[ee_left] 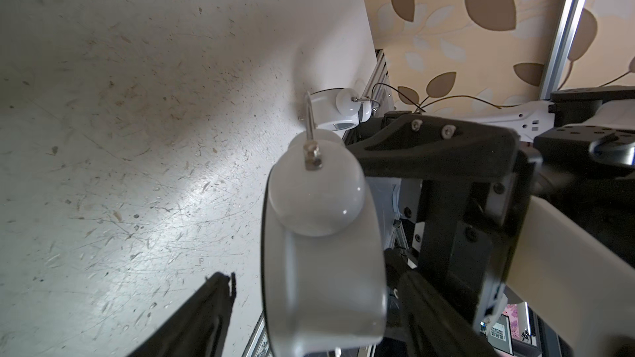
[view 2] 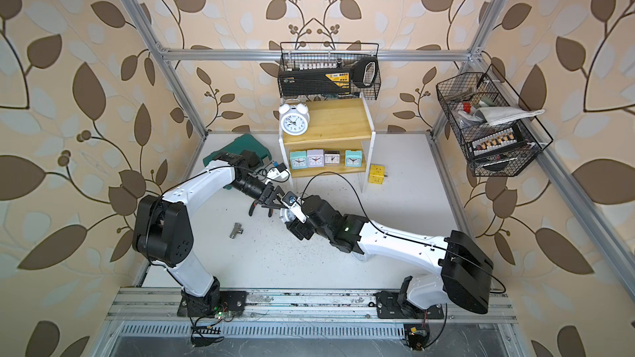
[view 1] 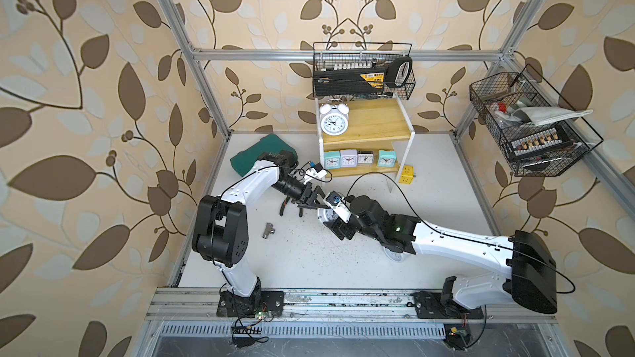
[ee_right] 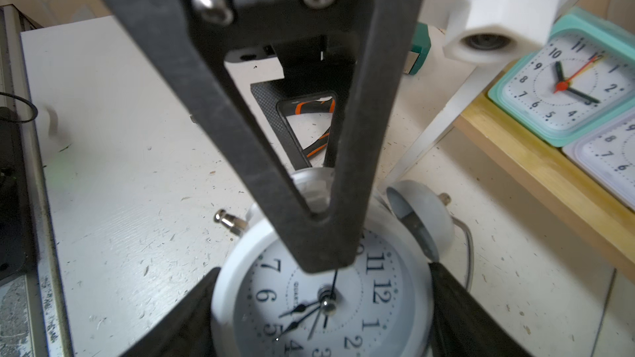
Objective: Place the alarm clocks on the shelf by style
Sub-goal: Pick up the alarm from the center of the board.
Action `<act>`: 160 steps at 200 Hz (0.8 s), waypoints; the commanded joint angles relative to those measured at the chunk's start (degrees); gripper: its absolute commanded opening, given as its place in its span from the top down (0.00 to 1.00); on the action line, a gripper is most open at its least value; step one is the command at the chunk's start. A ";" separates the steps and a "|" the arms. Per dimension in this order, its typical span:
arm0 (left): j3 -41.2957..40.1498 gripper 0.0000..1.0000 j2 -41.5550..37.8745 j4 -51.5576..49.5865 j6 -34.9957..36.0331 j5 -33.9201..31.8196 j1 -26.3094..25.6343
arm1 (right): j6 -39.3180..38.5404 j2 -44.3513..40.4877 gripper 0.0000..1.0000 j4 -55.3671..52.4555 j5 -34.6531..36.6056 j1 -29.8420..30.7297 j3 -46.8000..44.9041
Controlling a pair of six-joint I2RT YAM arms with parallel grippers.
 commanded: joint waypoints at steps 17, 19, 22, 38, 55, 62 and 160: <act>1.77 0.29 -0.31 -2.54 2.99 0.88 -1.42 | -0.38 -0.44 0.39 2.94 1.94 0.46 0.86; 1.73 0.30 -0.36 -2.55 3.05 0.84 -1.51 | -0.39 -0.44 0.39 2.91 1.92 0.50 0.84; 1.75 0.31 -0.44 -2.55 3.09 0.75 -1.60 | -0.40 -0.37 0.39 2.85 1.96 0.52 0.84; 1.81 0.37 -0.40 -2.85 3.61 0.71 -1.98 | -0.31 -0.31 0.39 2.81 2.31 0.53 0.77; 1.91 0.47 -0.46 -3.24 4.32 0.68 -2.35 | -0.21 -0.18 0.38 2.72 2.58 0.49 0.88; 1.93 0.52 -0.46 -3.34 4.46 0.74 -2.44 | -0.18 -0.16 0.38 2.63 2.82 0.54 0.88; -1.57 0.82 -6.65 4.32 5.01 2.76 0.26 | 7.57 -4.25 0.03 -1.58 -1.27 0.28 0.22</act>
